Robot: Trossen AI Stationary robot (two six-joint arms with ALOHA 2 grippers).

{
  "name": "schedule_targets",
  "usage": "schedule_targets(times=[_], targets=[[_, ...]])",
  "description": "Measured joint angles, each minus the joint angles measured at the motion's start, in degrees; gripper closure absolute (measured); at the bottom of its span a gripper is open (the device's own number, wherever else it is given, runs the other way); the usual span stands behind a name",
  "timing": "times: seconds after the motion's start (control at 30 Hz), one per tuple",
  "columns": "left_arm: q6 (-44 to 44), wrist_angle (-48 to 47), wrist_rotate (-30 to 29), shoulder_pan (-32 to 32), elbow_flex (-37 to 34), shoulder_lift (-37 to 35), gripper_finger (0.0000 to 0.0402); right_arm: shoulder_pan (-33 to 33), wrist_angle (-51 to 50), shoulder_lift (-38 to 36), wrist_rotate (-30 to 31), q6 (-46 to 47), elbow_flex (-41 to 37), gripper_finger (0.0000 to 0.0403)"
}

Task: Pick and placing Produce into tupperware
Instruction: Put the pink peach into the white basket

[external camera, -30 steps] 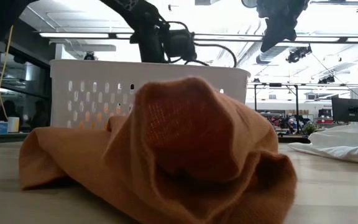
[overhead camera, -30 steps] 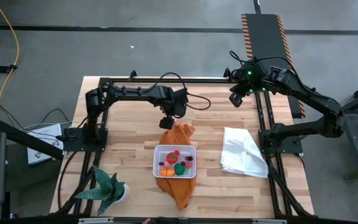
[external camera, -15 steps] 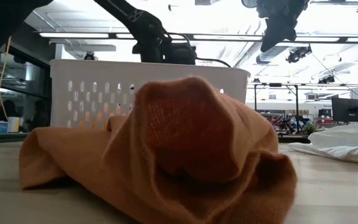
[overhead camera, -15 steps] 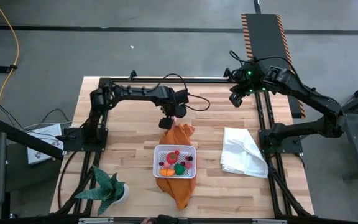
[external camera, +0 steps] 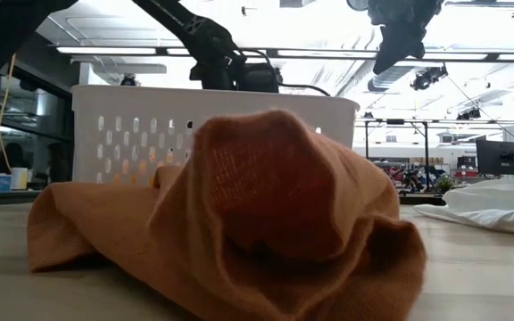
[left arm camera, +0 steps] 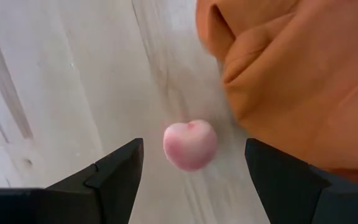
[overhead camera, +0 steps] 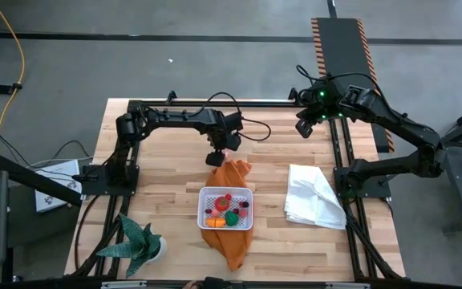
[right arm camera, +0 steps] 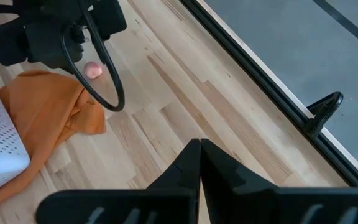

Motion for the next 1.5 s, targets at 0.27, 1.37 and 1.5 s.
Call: schedule_targets(times=[0.27,1.37,1.5], targets=[[-0.2,0.3,0.5,0.0,0.0,1.3,0.0133,0.0,0.0,0.0,0.0,0.0,0.0,0.0403],[-3.1,0.8,0.6,0.1,0.0,3.9,0.0133,0.0,0.1,0.0,0.1,-0.3,0.0,0.0403],[-3.7,0.9,0.6,0.1,0.0,3.9,0.0133,0.0,0.1,0.0,0.1,-0.4,0.0,0.0403]])
